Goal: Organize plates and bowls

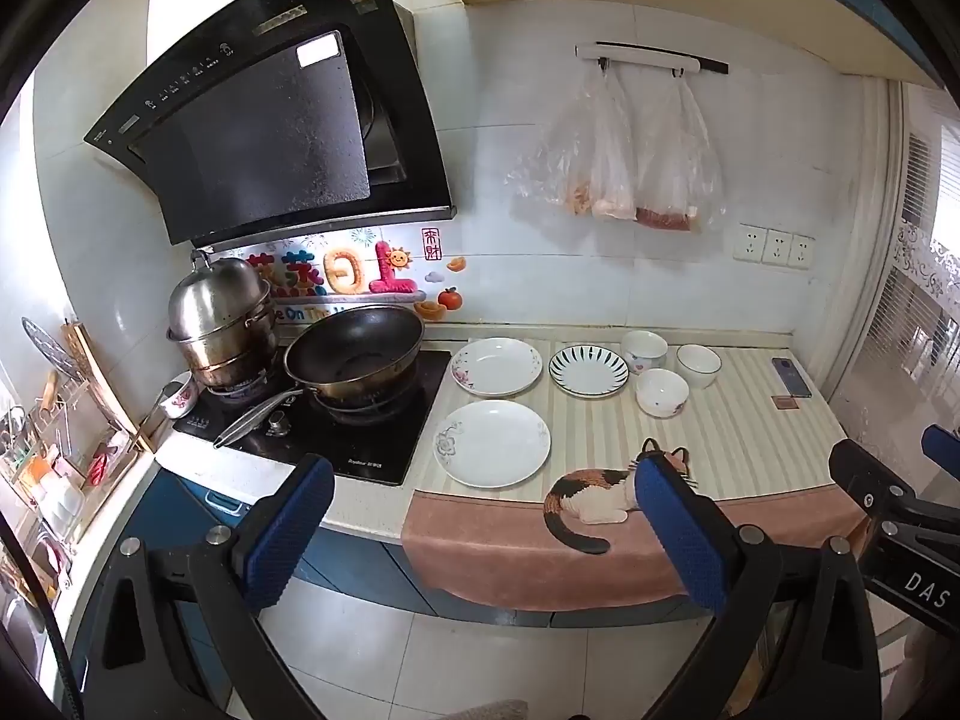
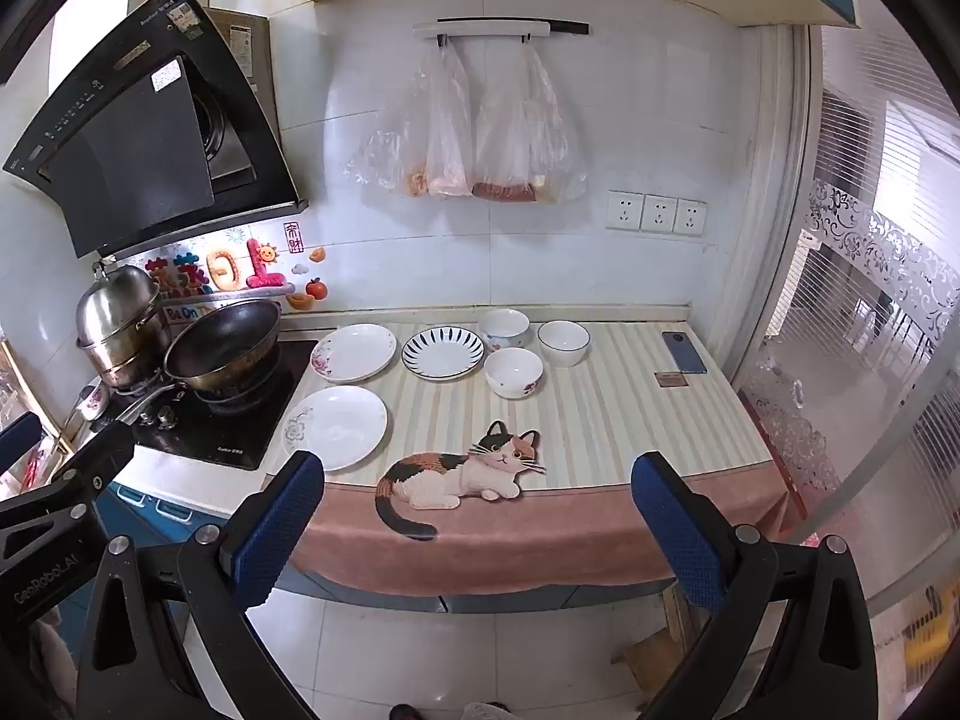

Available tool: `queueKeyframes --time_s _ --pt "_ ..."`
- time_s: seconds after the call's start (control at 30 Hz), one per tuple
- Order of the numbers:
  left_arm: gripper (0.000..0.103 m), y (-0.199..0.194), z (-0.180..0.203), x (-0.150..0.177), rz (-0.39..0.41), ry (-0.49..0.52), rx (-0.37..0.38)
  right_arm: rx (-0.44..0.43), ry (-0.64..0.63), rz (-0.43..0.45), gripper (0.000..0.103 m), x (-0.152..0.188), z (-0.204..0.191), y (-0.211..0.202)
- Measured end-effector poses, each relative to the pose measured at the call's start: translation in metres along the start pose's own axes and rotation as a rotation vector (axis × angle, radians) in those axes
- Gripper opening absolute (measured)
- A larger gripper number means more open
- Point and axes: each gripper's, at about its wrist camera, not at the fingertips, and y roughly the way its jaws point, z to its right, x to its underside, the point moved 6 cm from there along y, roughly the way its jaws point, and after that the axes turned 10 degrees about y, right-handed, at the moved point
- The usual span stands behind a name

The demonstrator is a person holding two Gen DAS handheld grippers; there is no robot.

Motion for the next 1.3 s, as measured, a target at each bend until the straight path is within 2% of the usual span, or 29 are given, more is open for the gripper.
queueKeyframes --time_s 0.7,1.3 --pt "0.103 0.001 0.001 0.0 0.001 0.0 0.002 -0.002 -0.002 -0.006 0.103 -0.002 -0.008 0.0" --pt "0.103 0.006 0.005 -0.004 0.007 0.005 0.006 0.002 0.011 0.003 0.103 -0.001 -0.001 0.009"
